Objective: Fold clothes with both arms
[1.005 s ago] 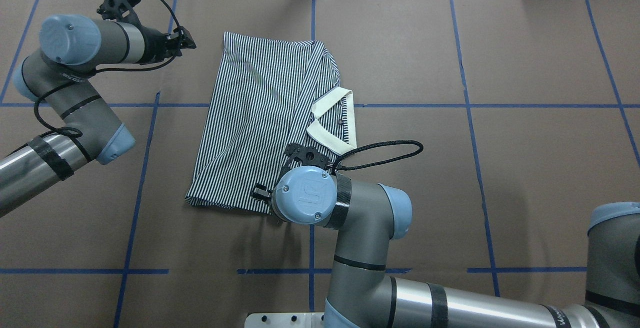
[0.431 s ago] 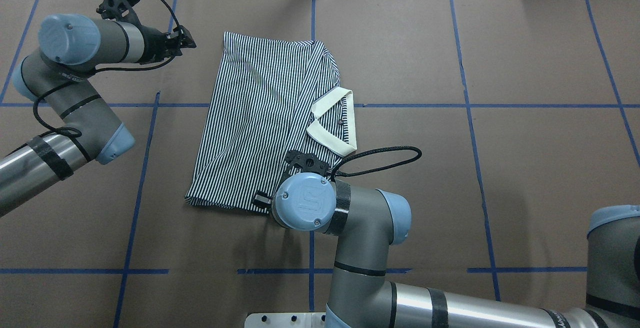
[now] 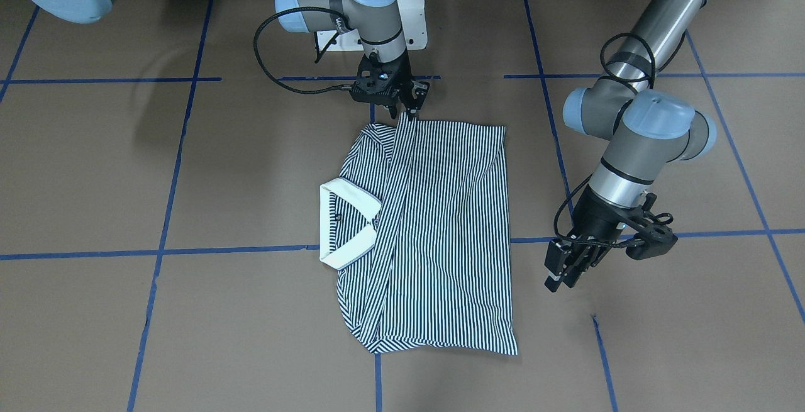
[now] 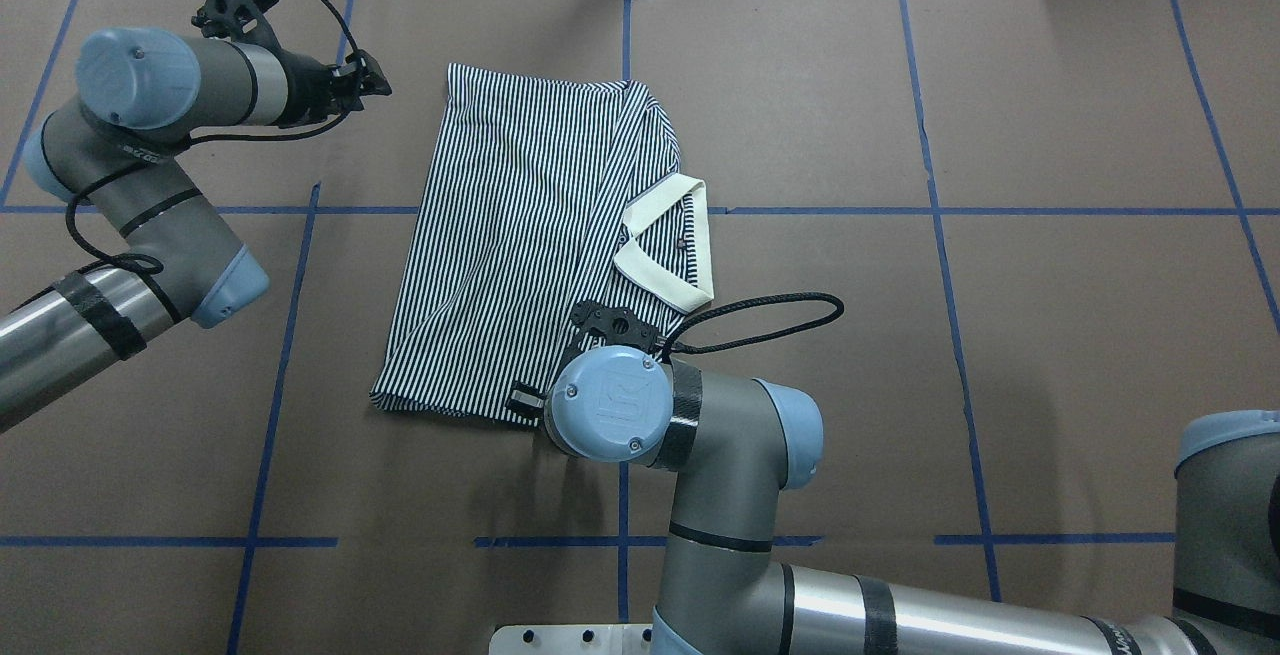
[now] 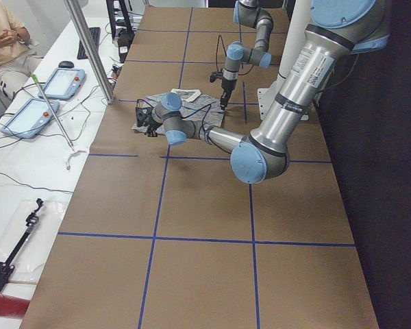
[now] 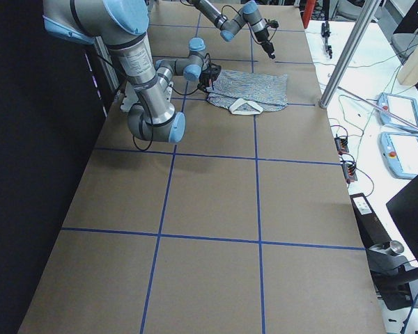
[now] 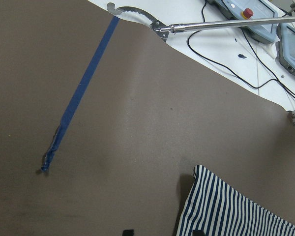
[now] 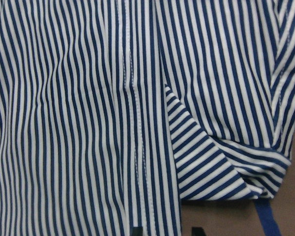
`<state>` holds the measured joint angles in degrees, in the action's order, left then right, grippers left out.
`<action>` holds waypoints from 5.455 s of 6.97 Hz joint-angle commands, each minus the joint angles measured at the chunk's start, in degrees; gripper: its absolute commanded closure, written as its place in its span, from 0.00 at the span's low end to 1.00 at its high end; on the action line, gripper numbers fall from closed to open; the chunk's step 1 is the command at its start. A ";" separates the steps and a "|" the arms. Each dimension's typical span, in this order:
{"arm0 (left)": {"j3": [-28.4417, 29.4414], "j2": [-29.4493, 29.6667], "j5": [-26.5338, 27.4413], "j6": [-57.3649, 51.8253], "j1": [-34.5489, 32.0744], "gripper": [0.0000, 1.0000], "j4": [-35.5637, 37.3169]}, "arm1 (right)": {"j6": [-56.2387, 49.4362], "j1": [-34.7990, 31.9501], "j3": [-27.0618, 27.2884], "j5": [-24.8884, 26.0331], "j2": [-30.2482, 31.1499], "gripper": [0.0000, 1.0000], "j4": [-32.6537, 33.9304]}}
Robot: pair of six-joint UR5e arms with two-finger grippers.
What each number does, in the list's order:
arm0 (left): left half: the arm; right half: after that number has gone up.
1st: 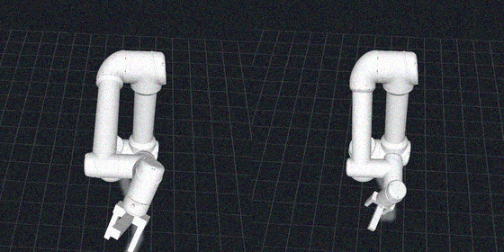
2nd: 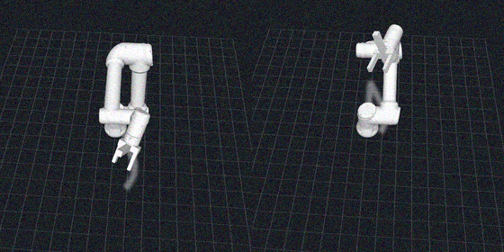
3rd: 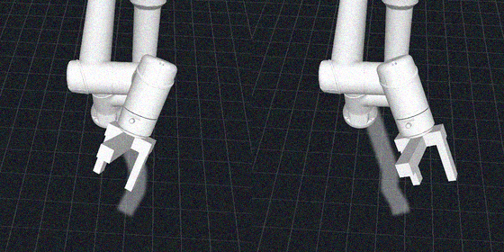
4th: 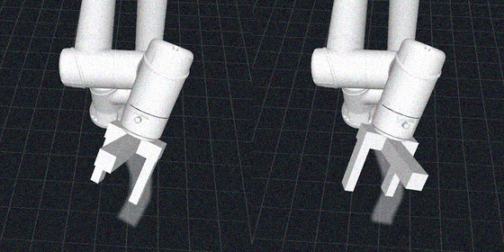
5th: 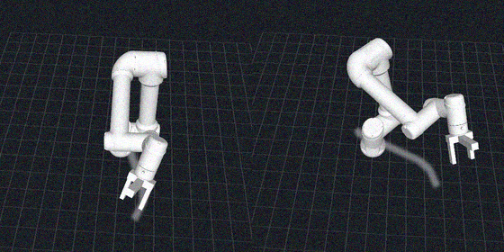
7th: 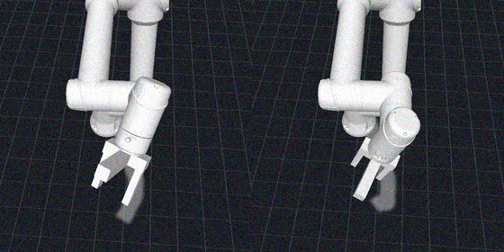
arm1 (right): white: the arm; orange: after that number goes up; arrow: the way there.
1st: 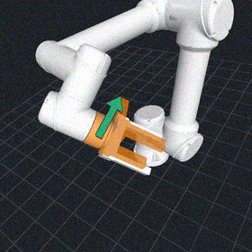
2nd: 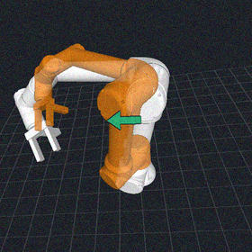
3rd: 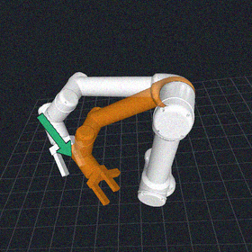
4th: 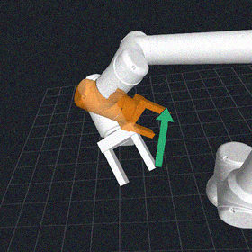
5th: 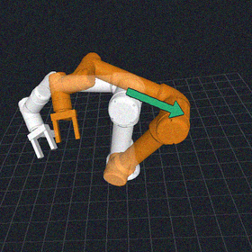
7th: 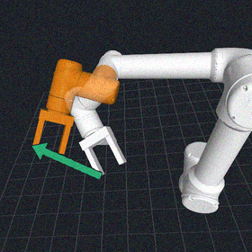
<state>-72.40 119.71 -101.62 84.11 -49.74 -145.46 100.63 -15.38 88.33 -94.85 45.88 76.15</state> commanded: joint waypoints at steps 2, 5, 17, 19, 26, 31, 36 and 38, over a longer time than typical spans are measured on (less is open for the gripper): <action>-0.03 -0.09 -0.07 0.08 -0.01 0.50 0.09 | -0.44 -0.08 0.09 -0.07 0.00 1.00 -0.30; 0.06 -0.09 0.02 0.17 0.08 0.50 0.27 | -0.52 -1.40 0.79 -0.33 -0.27 1.00 -0.30; -0.20 -0.09 0.20 1.49 0.08 0.50 0.53 | 0.09 0.00 -1.06 0.02 -0.01 0.99 -0.30; -0.20 -0.18 0.20 1.49 0.08 0.50 0.53 | -0.17 -0.26 -0.80 -0.16 -0.27 1.00 -0.39; -0.20 -0.44 0.20 3.16 0.26 0.50 0.53 | -5.00 -8.61 12.54 -5.62 8.40 1.00 4.16; -0.11 -0.53 0.20 3.95 0.26 0.50 0.53 | -7.46 -1.57 10.89 5.21 10.37 0.47 3.66; -4.40 -2.71 -0.07 5.79 0.26 0.50 0.62 | 2.27 -3.27 9.05 6.07 8.08 0.44 1.82; -4.51 -2.81 -0.07 5.80 0.34 0.50 0.62 | 7.03 0.00 8.17 9.94 8.61 0.44 -0.30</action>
<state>-76.61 117.07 -101.68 89.84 -49.43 -144.85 105.09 -16.98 96.76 -86.38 54.23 76.65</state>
